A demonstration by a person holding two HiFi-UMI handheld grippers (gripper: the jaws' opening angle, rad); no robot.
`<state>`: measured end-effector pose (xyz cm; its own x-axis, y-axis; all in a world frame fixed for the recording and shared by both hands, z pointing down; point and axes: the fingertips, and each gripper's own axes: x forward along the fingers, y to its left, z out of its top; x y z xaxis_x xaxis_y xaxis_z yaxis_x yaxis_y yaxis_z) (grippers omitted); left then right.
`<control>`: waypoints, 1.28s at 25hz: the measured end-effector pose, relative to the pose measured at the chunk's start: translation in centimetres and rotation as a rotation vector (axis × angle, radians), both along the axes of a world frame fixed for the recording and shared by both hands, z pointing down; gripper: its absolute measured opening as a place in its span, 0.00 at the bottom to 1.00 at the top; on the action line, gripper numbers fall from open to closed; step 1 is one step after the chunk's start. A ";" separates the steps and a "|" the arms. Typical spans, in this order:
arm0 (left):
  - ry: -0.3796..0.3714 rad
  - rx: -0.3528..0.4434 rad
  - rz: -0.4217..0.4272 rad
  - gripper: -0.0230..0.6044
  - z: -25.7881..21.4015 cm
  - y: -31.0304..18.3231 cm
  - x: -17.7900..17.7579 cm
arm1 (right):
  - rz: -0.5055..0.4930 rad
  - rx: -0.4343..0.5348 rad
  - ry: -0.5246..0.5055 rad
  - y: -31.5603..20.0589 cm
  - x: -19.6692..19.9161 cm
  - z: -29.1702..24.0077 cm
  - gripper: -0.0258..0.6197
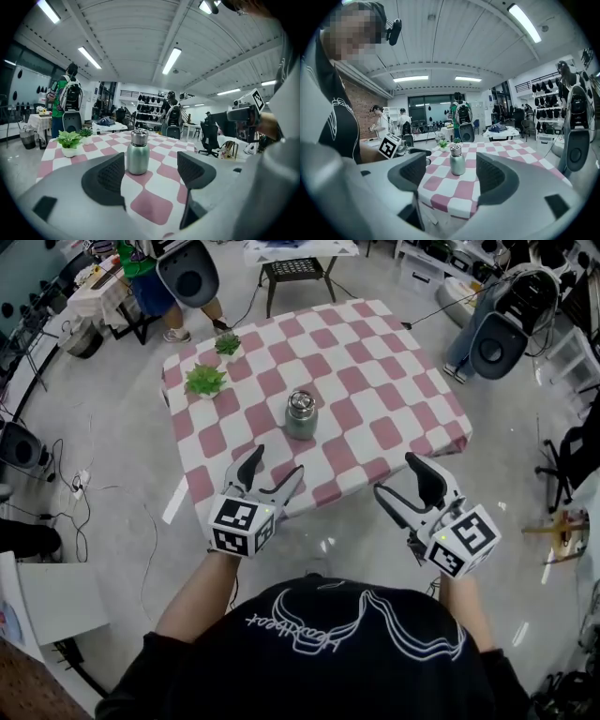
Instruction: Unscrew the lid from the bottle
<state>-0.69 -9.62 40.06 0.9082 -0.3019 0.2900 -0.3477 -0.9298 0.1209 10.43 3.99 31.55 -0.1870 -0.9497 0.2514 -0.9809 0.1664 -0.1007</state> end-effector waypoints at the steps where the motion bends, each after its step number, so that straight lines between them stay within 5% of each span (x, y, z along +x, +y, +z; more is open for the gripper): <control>1: -0.010 0.005 0.002 0.58 0.4 -0.6 0.6 | -0.003 -0.003 -0.003 -0.5 0.2 0.3 0.55; 16: -0.118 0.005 0.026 0.57 5.3 -4.8 6.2 | -0.096 -0.025 -0.044 -5.1 1.9 2.1 0.54; 32: -0.139 0.049 0.022 0.57 6.2 -6.7 8.8 | -0.365 -0.116 -0.021 -12.8 2.2 4.6 0.52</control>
<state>8.08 -16.27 46.27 0.8669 -0.2996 0.3985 -0.3377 -0.9409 0.0273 12.67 -8.84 36.13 -0.5135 -0.7852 0.3461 -0.8569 0.4903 -0.1591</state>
